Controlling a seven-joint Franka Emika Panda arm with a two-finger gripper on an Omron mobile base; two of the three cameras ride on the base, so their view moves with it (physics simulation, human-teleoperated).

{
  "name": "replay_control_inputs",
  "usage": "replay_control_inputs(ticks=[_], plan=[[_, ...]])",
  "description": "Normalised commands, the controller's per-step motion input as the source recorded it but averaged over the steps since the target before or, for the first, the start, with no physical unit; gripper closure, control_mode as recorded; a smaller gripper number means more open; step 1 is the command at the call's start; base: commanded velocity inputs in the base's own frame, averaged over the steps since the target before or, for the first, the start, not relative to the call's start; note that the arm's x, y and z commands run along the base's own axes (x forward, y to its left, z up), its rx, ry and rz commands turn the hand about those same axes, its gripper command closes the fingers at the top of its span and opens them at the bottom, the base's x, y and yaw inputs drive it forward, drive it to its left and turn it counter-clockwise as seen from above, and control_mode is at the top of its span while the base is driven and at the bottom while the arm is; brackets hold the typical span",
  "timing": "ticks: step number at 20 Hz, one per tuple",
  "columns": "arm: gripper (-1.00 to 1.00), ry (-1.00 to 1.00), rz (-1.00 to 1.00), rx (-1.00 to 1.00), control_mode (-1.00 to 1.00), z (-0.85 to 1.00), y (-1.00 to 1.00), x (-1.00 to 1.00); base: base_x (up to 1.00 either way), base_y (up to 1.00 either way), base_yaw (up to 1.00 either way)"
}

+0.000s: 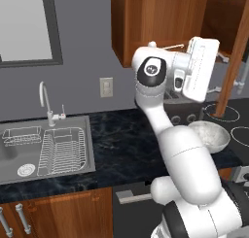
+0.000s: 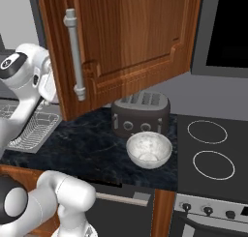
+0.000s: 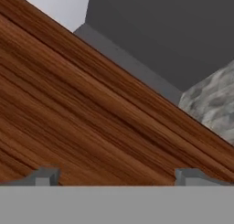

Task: Open the cabinet and move the ladle to the pot. Then close the cabinet.

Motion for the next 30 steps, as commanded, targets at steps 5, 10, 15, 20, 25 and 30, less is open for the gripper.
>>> replay_control_inputs(ticks=[5,10,15,20,25,30], plan=[[-1.00,-0.09,-0.02,0.02,-1.00,-0.04,-0.49,0.02,0.00,0.00,0.00],[-1.00,-0.11,0.00,0.03,-1.00,-0.06,-0.68,0.02,0.00,0.00,0.00],[-1.00,-0.18,0.00,0.02,-1.00,-0.09,-0.69,0.00,0.00,0.00,0.00],[-1.00,-0.19,0.00,0.00,-1.00,-0.17,-0.63,0.17,0.00,0.00,0.00],[-1.00,-0.18,0.00,0.00,-1.00,-0.20,-0.67,0.38,0.00,0.00,0.00],[-1.00,-0.19,0.05,0.00,-1.00,-0.24,-0.69,0.54,0.00,0.00,0.00]])
